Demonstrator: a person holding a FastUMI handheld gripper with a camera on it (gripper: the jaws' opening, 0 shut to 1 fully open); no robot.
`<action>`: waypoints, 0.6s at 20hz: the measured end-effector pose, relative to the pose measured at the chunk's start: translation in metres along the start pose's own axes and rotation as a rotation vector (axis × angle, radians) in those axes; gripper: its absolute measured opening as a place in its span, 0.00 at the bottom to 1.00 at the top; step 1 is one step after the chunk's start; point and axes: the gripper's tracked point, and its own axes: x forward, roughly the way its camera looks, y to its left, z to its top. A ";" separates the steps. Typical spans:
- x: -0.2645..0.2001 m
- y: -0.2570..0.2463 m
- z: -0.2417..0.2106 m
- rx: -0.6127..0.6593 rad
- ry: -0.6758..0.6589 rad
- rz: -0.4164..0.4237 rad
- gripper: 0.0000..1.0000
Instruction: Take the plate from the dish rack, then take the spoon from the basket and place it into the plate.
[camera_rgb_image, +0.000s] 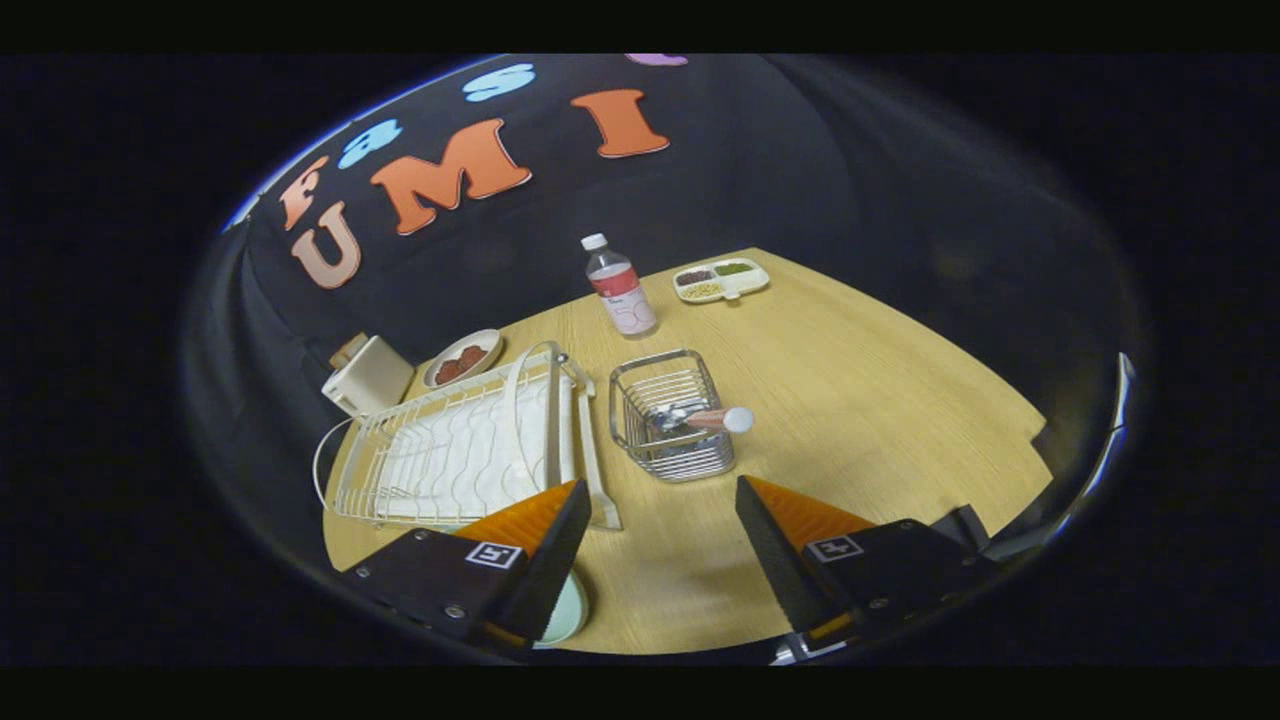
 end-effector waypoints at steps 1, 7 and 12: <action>0.001 -0.005 0.001 -0.013 0.002 -0.006 0.84; 0.022 -0.017 0.038 -0.091 -0.129 -0.027 0.65; 0.028 -0.015 0.042 -0.220 -0.181 -0.055 0.26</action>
